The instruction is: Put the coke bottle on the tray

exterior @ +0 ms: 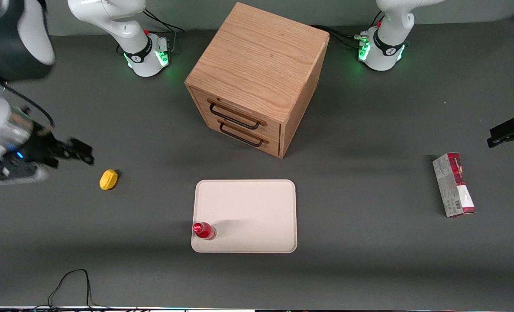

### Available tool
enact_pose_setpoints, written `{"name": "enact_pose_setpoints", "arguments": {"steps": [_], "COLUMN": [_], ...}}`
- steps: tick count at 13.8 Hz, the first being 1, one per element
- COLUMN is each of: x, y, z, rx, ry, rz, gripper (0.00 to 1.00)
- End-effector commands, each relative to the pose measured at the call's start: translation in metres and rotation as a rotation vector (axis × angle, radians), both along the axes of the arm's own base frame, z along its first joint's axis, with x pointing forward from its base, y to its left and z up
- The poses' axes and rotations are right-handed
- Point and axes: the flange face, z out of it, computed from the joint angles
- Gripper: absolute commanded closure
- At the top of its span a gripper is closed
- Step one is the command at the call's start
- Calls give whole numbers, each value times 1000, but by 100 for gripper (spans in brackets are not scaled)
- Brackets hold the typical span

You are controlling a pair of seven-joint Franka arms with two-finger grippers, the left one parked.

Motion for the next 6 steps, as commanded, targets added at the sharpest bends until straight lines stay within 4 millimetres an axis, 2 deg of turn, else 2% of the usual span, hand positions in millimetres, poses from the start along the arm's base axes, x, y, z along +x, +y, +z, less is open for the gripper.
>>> {"name": "enact_pose_setpoints", "arguments": {"steps": [1,3,6], "x": [-46,-55,-57], "y": [-3,-5,-5], "z": [18,28,30], "rx": [24,28,28], "ry": [31,39,38], "rz": [13,3,1], "gripper": [0,0,0]}}
